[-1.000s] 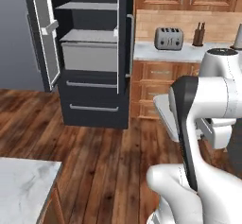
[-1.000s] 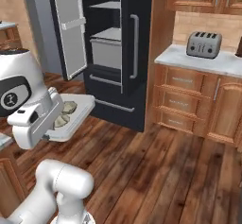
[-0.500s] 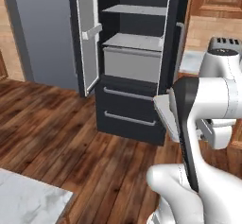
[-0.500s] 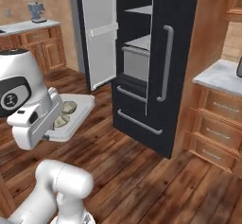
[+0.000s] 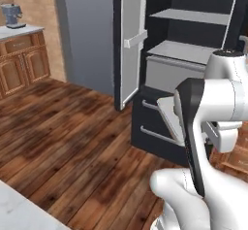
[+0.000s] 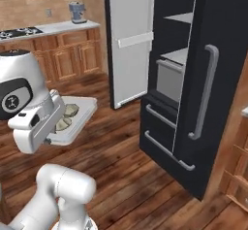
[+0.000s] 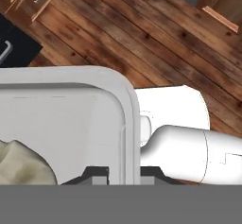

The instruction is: Place two dumplings into each of the tupperware containers and then place the containers in the fridge.

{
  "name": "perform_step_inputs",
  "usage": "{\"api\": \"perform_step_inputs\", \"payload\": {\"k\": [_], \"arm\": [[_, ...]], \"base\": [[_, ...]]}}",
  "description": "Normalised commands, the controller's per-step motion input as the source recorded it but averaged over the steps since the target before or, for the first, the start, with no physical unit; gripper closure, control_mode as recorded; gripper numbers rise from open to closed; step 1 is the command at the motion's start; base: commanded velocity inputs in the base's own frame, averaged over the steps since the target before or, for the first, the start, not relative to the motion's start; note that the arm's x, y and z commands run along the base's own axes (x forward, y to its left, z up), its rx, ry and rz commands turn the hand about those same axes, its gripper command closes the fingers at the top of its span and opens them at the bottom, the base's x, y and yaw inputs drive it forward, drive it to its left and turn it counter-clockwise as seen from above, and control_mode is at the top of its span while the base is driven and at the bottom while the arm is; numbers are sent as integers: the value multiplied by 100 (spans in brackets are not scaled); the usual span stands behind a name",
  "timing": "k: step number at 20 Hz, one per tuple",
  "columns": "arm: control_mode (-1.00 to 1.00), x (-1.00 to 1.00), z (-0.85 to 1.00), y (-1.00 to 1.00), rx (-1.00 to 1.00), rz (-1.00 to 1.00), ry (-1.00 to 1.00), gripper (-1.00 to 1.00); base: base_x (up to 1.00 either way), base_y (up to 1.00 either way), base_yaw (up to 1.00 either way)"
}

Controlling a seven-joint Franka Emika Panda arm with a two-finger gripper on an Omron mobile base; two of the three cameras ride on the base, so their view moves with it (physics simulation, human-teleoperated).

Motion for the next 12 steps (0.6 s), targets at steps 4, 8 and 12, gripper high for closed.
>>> {"api": "perform_step_inputs", "payload": {"k": [4, 8, 12], "arm": [[100, 0, 0, 0, 0, 0, 0, 100], [100, 0, 0, 0, 0, 0, 0, 100], [100, 0, 0, 0, 0, 0, 0, 100]], "base": [[86, 6, 35], [55, 0, 38], [55, -14, 39]]}}
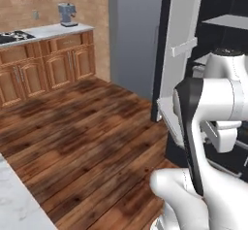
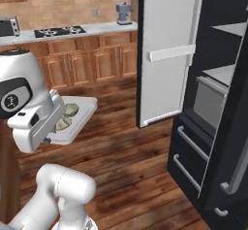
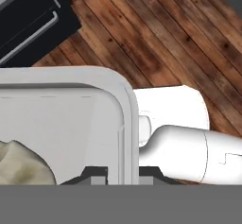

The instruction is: Place two dumplings into each of the tupperware containers and then place the containers in the fridge.

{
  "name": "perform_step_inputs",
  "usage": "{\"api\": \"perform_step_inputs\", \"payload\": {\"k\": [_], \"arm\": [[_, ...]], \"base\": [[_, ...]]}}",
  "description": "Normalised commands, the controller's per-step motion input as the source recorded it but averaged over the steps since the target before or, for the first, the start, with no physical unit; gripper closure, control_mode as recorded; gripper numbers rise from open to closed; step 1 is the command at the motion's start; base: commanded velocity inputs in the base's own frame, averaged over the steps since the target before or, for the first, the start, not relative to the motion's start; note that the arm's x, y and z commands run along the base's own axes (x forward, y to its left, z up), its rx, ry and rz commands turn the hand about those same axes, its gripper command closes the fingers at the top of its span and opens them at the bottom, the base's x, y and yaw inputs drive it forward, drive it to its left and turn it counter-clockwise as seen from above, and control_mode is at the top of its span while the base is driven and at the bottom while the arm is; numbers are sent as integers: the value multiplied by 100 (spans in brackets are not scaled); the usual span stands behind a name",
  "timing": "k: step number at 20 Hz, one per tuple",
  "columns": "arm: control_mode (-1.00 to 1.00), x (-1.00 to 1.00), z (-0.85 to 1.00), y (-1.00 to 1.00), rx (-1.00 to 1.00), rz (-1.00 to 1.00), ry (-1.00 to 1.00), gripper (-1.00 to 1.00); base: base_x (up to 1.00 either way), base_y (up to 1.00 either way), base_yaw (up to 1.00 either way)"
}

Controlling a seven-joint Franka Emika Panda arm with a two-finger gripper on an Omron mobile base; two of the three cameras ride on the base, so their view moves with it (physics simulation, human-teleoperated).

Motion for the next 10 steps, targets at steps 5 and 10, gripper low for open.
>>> {"api": "perform_step_inputs", "payload": {"k": [5, 10], "arm": [[100, 0, 0, 0, 0, 0, 0, 100], [100, 0, 0, 0, 0, 0, 0, 100]], "base": [[90, -4, 25], [100, -41, -18]]}}
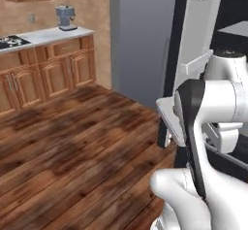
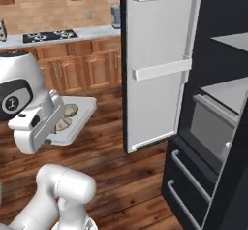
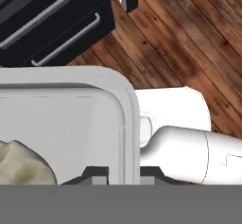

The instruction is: Place two dumplings into each of the tupperware containers and then place the containers in the fridge.

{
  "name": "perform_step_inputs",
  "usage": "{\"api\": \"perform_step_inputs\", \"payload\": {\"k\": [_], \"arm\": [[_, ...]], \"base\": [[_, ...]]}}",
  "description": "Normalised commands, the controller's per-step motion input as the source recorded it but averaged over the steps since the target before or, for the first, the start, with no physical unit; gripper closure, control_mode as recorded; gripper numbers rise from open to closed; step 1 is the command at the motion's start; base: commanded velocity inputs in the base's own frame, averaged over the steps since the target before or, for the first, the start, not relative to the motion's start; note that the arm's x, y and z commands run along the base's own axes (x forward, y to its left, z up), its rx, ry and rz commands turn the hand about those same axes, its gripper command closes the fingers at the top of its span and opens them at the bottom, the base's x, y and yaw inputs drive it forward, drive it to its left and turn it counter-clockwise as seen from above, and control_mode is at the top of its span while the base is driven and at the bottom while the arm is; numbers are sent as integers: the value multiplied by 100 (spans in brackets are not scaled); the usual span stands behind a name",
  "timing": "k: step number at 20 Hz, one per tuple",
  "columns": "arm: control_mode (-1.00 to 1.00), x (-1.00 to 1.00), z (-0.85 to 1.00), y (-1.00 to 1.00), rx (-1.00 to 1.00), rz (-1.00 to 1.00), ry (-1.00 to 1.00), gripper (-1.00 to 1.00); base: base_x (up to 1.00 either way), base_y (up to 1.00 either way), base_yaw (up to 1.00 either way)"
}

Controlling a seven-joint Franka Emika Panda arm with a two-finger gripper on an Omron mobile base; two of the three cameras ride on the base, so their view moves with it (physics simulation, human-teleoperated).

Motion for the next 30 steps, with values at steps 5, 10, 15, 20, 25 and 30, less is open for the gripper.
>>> {"api": "perform_step_inputs", "payload": {"k": [5, 10, 15, 20, 25, 30], "arm": [[100, 0, 0, 0, 0, 0, 0, 100], [100, 0, 0, 0, 0, 0, 0, 100], [100, 0, 0, 0, 0, 0, 0, 100], [100, 0, 0, 0, 0, 0, 0, 100], [100, 0, 0, 0, 0, 0, 0, 100], [100, 0, 0, 0, 0, 0, 0, 100]], "base": [[41, -21, -64], [4, 0, -78], [3, 0, -77], [8, 0, -76], [8, 13, -49], [14, 31, 1]]}}
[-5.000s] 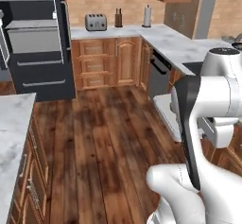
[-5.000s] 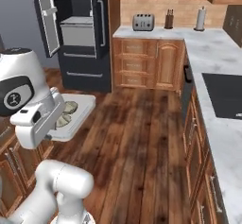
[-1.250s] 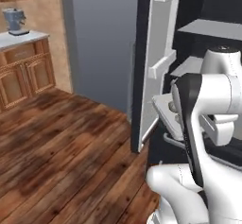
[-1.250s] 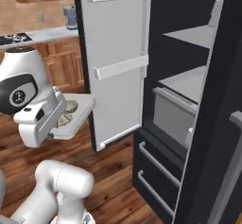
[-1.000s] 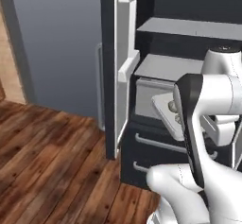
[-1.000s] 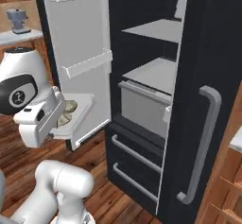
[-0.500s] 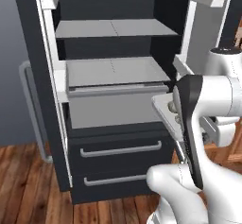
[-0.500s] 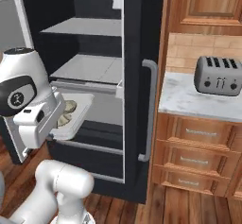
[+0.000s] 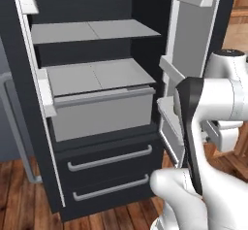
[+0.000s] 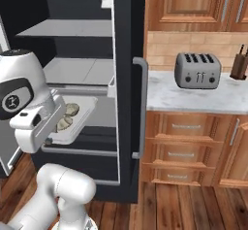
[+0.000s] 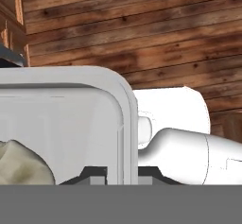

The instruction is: Place two dumplings into each of the tupperware containers and then place the containers in the fridge.

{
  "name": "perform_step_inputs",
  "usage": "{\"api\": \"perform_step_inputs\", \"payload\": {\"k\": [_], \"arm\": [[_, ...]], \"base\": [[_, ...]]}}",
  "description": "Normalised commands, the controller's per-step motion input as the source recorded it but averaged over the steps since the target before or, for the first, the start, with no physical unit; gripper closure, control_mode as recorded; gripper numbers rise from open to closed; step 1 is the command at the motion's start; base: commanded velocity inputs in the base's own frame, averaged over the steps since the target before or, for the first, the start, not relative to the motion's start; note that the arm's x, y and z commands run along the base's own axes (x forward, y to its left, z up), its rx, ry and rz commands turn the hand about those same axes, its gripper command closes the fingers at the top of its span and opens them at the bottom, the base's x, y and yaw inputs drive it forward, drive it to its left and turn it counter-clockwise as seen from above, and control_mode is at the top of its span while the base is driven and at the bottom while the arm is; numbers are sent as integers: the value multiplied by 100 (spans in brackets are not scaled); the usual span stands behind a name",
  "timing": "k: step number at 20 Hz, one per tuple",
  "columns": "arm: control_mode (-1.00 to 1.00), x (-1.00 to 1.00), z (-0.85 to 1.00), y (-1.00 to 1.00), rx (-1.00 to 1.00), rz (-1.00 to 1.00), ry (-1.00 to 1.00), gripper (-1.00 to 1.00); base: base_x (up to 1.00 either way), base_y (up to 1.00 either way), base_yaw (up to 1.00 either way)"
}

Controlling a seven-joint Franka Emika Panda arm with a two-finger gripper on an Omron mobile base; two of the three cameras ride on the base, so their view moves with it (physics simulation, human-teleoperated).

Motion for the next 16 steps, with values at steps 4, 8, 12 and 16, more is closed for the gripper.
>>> {"api": "perform_step_inputs", "payload": {"k": [4, 8, 12, 16], "arm": [[100, 0, 0, 0, 0, 0, 0, 100], [100, 0, 0, 0, 0, 0, 0, 100], [100, 0, 0, 0, 0, 0, 0, 100], [100, 0, 0, 0, 0, 0, 0, 100]], "base": [[34, 13, 8], [50, 1, 18], [36, 0, 16], [43, 0, 8]]}}
